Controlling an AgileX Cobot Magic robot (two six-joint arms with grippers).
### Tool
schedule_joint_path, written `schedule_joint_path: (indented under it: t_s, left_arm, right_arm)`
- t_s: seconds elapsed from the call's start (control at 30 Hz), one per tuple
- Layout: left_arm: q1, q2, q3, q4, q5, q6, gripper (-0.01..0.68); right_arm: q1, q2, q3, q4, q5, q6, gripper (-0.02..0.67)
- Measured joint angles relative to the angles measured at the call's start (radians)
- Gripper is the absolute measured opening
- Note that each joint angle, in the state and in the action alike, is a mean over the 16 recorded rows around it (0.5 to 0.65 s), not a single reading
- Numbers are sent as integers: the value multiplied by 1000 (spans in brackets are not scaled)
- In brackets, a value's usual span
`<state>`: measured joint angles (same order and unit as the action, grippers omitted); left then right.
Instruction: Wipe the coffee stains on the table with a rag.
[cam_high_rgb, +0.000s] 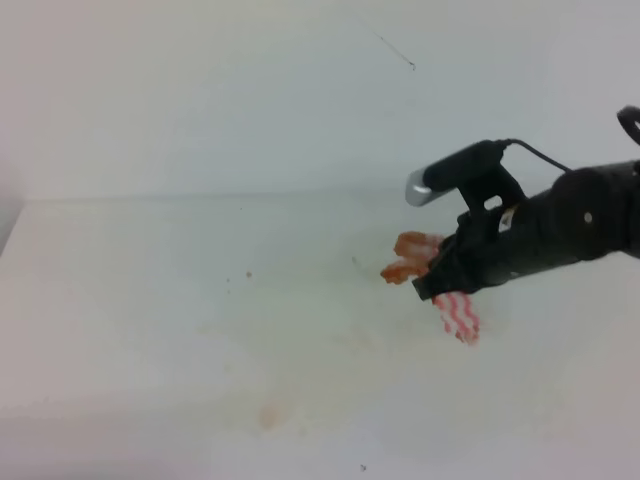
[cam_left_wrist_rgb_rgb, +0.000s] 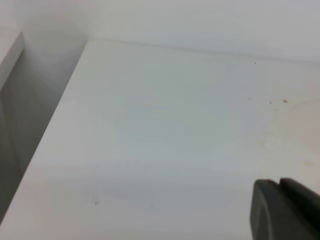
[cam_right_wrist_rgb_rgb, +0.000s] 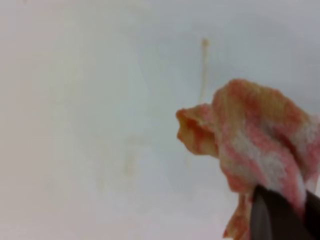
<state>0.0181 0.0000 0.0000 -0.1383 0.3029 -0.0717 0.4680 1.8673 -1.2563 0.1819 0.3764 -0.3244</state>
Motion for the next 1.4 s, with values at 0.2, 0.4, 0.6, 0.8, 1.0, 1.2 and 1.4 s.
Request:
schedule_joint_path:
  t_s: [0.2,0.4,0.6,0.8,1.0,1.2,1.4]
  left_arm:
    - [0,0,0,0,0,0,-3]
    - [0,0,0,0,0,0,-3]
    - [0,0,0,0,0,0,-3]
    - [0,0,0,0,0,0,-3]
    - [0,0,0,0,0,0,-3]
    - [0,0,0,0,0,0,-3]
    - [0,0,0,0,0,0,-3]
  right_arm:
    - [-1,-50,154,19,-100,-1,46]
    - [0,-49,177,28,-97,-1,162]
    - [0,-73,139,25,-27,-6,291]
    - [0,-172,92,-8,76,-14,274]
    - [0,-343,68,-79,166,-8,133]
    - [0,-535,81,-194,234,53,17]
    - [0,-690,172,-301,247,162,4]
